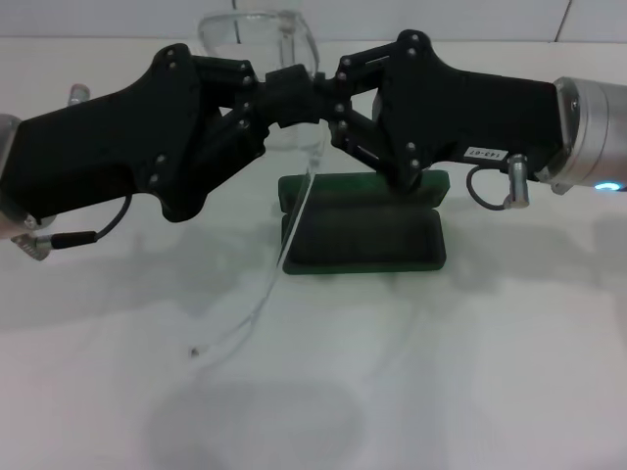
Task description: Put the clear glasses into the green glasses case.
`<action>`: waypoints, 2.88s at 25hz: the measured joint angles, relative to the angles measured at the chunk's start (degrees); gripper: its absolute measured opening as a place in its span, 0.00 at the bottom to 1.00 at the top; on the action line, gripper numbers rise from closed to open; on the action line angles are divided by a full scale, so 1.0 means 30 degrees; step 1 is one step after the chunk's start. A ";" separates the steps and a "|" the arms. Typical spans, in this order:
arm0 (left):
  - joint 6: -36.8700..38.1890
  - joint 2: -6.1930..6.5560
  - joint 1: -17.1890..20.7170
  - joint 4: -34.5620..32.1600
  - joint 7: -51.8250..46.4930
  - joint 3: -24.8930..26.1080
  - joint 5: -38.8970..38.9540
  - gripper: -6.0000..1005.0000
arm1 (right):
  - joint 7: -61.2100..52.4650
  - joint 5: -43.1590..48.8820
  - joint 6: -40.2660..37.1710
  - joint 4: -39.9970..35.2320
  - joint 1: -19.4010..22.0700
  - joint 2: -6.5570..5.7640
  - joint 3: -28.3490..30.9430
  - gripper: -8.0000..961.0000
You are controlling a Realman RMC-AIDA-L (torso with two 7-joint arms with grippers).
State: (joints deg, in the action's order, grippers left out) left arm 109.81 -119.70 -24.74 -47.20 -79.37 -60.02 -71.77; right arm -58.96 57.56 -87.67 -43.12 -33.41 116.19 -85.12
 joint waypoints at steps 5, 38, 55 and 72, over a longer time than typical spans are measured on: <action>0.0379 0.0091 -0.0012 -0.0007 -0.0218 0.0000 -0.0049 0.05 | 0.0510 -0.0607 0.0075 0.0211 0.0382 -0.0055 0.0279 0.06; 0.1462 -0.0038 -0.1630 0.1762 -0.0292 -0.1434 -0.1620 0.05 | 0.2133 -0.8870 -0.5036 0.3282 0.1115 0.0001 0.1490 0.06; 0.1450 0.0035 -0.2010 0.2115 0.0403 -0.1263 0.0009 0.05 | 0.2978 -0.9844 -0.4220 0.4633 0.0350 -0.0002 -0.2790 0.06; 0.1353 0.0058 -0.2032 0.2228 0.0823 -0.1233 0.0225 0.05 | 0.3587 -0.9408 -0.2851 0.4910 -0.0471 -0.0002 -0.5535 0.06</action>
State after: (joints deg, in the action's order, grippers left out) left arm 113.87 -119.53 -30.84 -40.51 -76.90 -63.72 -71.09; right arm -48.20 29.33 -96.22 -28.39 -34.82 116.19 -101.73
